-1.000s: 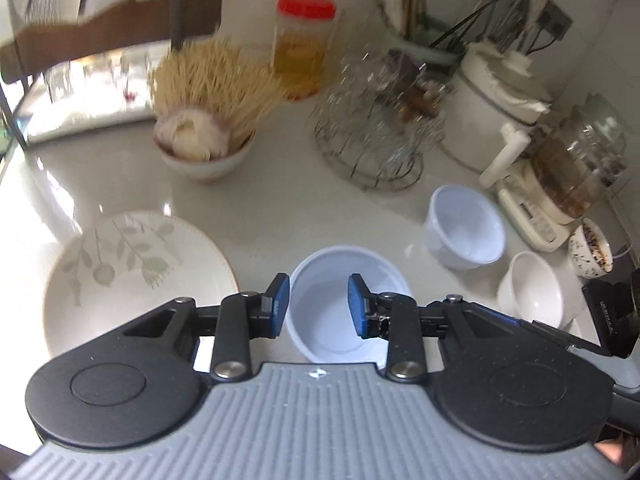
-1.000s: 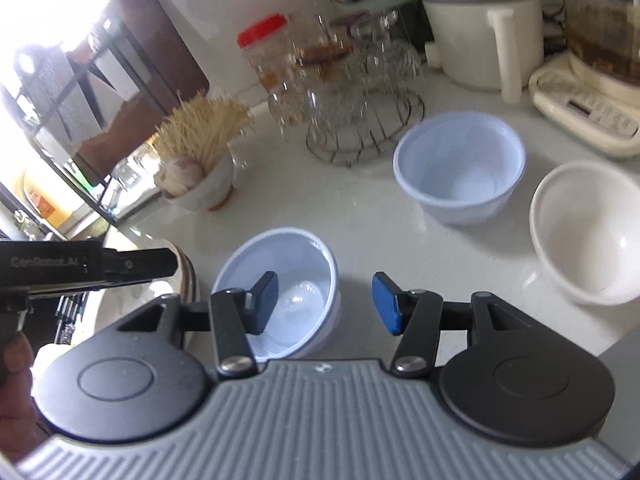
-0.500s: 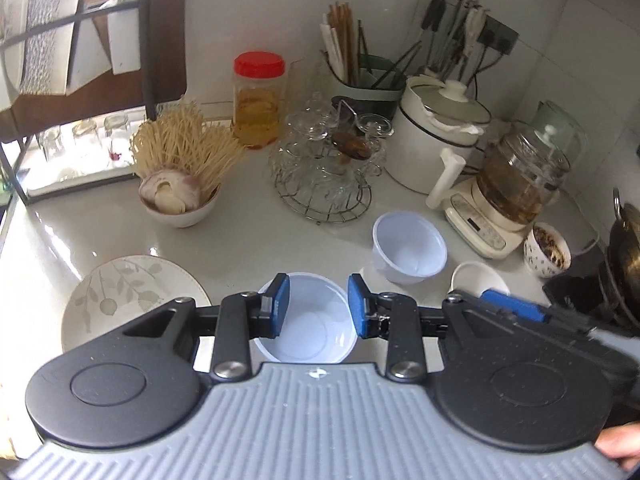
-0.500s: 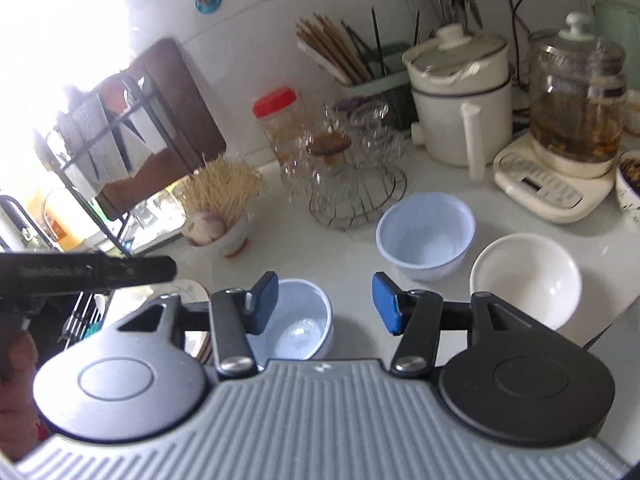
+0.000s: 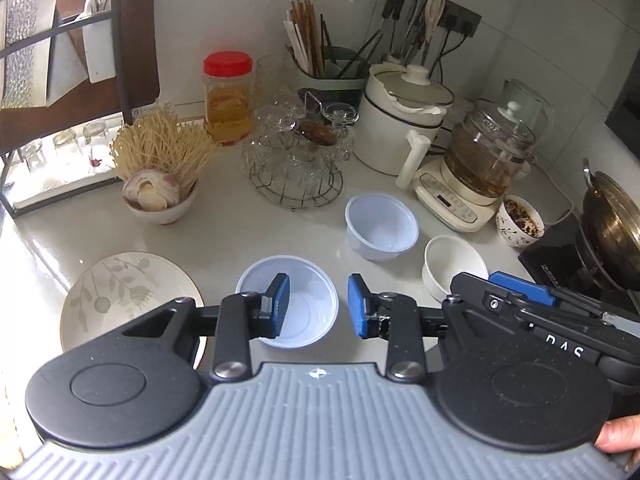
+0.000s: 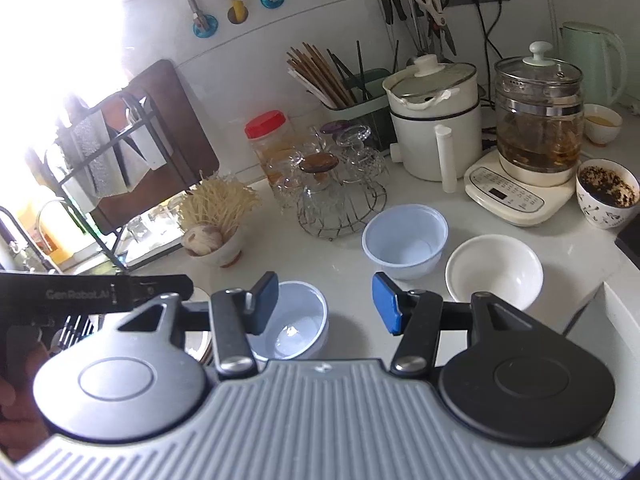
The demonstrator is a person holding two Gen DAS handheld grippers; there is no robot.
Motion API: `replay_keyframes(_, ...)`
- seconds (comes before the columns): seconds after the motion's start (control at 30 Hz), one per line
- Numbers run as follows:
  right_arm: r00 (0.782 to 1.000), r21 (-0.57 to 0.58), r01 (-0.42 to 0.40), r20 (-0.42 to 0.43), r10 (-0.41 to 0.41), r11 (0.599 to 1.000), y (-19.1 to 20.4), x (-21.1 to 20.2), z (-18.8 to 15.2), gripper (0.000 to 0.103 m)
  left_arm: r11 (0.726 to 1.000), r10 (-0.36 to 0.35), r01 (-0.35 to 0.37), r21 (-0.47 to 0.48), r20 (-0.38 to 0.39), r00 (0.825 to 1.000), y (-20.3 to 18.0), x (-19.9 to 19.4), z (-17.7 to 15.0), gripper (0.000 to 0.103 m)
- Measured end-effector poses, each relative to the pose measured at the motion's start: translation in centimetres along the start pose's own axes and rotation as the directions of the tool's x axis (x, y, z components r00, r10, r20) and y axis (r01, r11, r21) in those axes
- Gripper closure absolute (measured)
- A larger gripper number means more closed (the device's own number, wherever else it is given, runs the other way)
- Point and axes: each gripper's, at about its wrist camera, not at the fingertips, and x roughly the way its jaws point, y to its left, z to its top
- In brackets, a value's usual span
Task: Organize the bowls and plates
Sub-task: 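Lift and carry the plastic bowl with the left gripper toward the other plastic bowl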
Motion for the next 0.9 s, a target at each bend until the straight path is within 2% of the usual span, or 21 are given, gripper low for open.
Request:
replay_keyframes(0.4, 0.993, 0.034, 0.116, 0.020, -0.116, 0.993, 2.0, -1.1, -0.2, 0.048, 0.993, -0.102, 0.103, 0.060, -0.027, 0.994, 1.4, 0.8, 0.3, 0.066)
replay_keyframes(0.9, 0.972, 0.166, 0.233, -0.010, -0.234, 0.958, 3.2, -0.6, -2.8, 0.048, 0.982, -0.156, 0.164, 0.092, -0.093, 0.983, 3.9, 2.6, 0.7, 0.066)
